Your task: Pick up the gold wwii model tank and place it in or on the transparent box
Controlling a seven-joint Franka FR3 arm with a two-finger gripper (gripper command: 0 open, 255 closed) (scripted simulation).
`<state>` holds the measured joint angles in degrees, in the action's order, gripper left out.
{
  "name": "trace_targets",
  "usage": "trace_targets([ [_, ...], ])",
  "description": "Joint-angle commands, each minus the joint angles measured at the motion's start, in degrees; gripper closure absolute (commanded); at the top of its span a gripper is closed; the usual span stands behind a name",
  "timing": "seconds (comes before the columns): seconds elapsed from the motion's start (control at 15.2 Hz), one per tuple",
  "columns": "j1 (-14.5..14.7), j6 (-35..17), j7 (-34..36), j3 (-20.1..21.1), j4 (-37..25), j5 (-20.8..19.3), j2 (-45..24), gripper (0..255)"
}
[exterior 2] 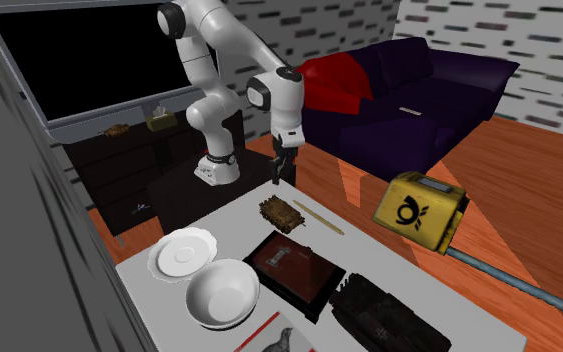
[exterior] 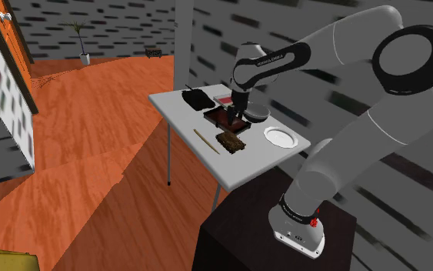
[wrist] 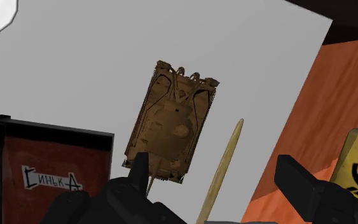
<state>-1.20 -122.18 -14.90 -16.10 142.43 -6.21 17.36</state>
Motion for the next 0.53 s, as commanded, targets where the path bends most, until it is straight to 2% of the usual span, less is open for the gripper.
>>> trace_targets([
  [0.0, 0.1, -3.4, -2.4, -1.3, -1.2, 0.7, -5.0, 0],
  [0.2, 0.2, -7.4, -6.1, -2.8, -3.4, 2.3, -12.2, 0],
  [0.46, 0.1, -10.3, -7.0, -2.9, -2.7, 3.1, -14.5, 0],
])
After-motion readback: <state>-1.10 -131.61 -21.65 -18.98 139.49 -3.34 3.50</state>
